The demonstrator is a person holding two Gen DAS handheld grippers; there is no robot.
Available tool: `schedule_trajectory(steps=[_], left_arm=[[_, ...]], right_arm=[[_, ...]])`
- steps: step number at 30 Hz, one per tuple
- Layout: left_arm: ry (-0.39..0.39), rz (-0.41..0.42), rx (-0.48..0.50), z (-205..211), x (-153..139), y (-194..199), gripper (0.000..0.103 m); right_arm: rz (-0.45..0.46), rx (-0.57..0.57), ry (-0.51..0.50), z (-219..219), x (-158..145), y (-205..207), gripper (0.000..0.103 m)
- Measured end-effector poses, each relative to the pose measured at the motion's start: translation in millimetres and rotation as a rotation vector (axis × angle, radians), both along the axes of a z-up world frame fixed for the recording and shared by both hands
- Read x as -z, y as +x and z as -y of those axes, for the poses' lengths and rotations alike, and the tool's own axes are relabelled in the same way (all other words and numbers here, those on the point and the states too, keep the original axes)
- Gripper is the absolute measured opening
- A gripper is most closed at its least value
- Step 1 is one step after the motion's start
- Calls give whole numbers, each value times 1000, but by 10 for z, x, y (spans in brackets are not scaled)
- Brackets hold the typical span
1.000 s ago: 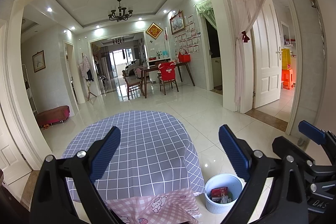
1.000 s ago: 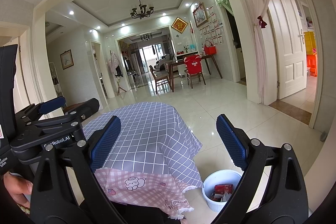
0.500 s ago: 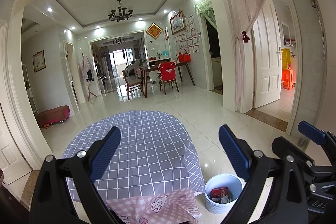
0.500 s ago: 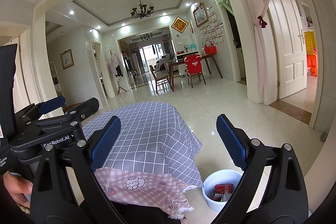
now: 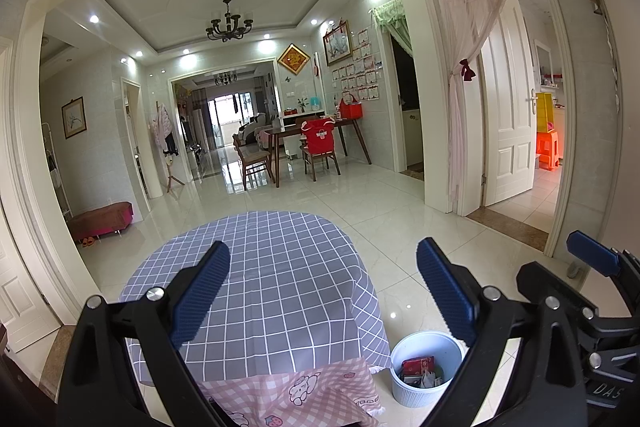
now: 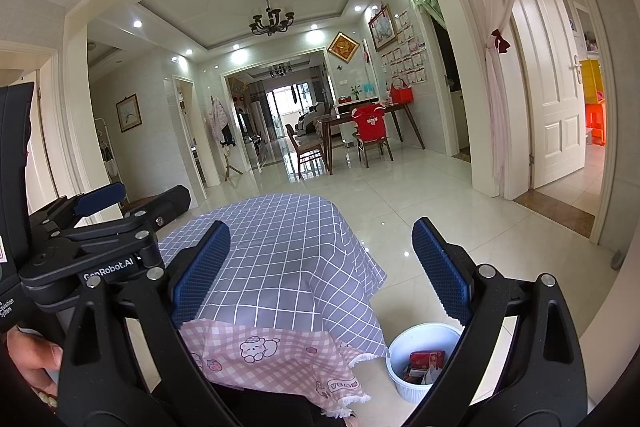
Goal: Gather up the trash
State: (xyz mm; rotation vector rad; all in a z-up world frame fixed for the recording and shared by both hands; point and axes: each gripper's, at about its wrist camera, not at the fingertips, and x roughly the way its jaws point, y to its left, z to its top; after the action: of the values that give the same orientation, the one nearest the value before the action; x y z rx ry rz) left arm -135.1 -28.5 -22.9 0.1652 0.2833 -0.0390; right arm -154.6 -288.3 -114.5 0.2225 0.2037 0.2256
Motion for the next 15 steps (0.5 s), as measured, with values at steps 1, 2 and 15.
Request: schedule_trajectory(steps=[1, 2, 15], left_arm=[[0, 1, 0, 4, -6, 0, 93], [0, 0, 1, 3, -3, 0, 93], [0, 0, 5, 12, 10, -1, 93]], right_arm=[[0, 0, 0, -2, 0, -1, 91], [0, 0, 0, -2, 0, 0, 91], [1, 2, 2, -15, 7, -8, 91]])
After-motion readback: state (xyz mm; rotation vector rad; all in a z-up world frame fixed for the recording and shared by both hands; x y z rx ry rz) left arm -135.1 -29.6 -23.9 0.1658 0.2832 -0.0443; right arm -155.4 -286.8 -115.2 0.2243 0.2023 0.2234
